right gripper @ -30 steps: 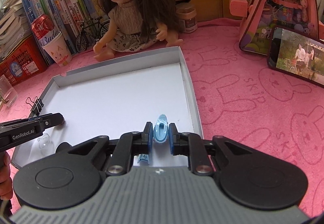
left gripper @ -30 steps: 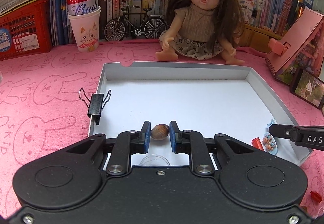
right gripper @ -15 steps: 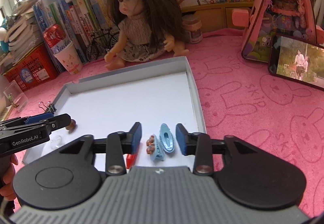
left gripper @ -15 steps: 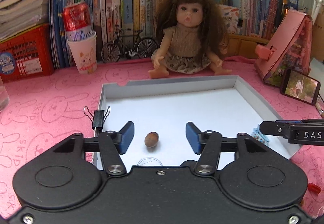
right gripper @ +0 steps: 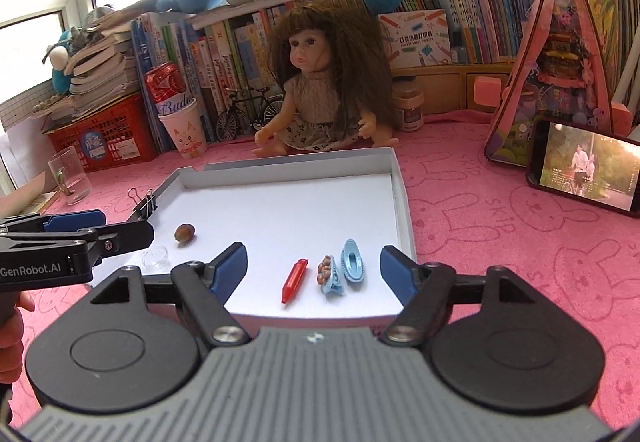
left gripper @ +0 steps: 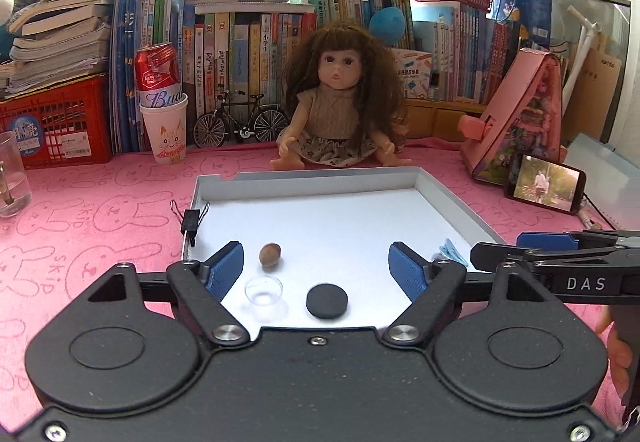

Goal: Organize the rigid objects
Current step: 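Carry the walnut and hair clip into the white tray and open both tools, then withdraw both tools from the tray toward a black round lid and a walnut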

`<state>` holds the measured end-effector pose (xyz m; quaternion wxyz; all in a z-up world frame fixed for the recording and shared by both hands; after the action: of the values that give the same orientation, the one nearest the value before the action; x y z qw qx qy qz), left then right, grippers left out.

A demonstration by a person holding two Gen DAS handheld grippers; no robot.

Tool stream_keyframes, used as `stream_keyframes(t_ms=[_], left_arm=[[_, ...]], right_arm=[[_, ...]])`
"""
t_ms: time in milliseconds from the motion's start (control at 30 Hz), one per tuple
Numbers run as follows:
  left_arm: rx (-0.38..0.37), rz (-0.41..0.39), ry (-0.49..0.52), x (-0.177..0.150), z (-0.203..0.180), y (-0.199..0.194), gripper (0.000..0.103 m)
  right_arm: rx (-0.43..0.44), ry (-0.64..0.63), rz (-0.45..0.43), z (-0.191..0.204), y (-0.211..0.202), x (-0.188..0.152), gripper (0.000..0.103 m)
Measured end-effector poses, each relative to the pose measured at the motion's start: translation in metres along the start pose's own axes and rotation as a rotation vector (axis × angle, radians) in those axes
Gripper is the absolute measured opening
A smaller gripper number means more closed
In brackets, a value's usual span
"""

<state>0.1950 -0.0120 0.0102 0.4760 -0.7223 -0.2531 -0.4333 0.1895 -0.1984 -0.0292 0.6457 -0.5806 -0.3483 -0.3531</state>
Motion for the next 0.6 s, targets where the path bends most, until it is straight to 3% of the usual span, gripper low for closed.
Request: stream_keyframes(t_ms=[600], left_arm=[[0.05, -0.017, -0.028, -0.058, -0.011, -0.048, 0.081]], right_arm=[[-0.041, -0.096, -0.098, 0.001, -0.034, -0.041, 0.089]])
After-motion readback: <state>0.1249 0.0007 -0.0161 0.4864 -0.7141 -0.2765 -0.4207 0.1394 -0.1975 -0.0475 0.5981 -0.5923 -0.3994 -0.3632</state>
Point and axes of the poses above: each gripper's, at about its wrist camera, not at the fingertips, and y roughly the way its jaws point, z to its left, x to its top, the point moved 9 cm from there along y, roughly the way its jaws point, and after that the axes turned 11 degrees about -x, right-handed, at the moved point
